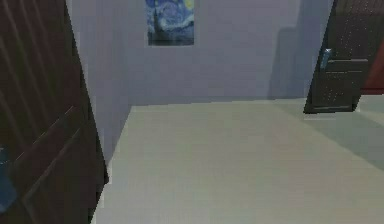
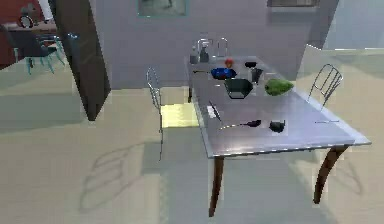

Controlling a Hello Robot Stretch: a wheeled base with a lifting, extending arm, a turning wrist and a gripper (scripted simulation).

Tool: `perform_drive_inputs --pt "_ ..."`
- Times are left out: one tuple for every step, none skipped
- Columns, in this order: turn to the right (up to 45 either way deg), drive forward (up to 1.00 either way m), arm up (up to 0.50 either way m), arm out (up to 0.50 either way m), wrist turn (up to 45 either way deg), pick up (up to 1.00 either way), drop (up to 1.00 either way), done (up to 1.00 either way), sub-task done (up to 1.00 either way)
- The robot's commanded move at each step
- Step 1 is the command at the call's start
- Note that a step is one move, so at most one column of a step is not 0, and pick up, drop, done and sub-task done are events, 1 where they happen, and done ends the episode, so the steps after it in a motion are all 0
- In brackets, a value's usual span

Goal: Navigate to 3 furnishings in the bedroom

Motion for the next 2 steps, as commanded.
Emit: perform_drive_inputs --pt "39.0 0.00 0.00 0.00 0.0 0.00 0.00 0.00 0.00" --pt "0.0 1.00 0.00 0.00 0.0 0.00 0.00 0.00 0.00"
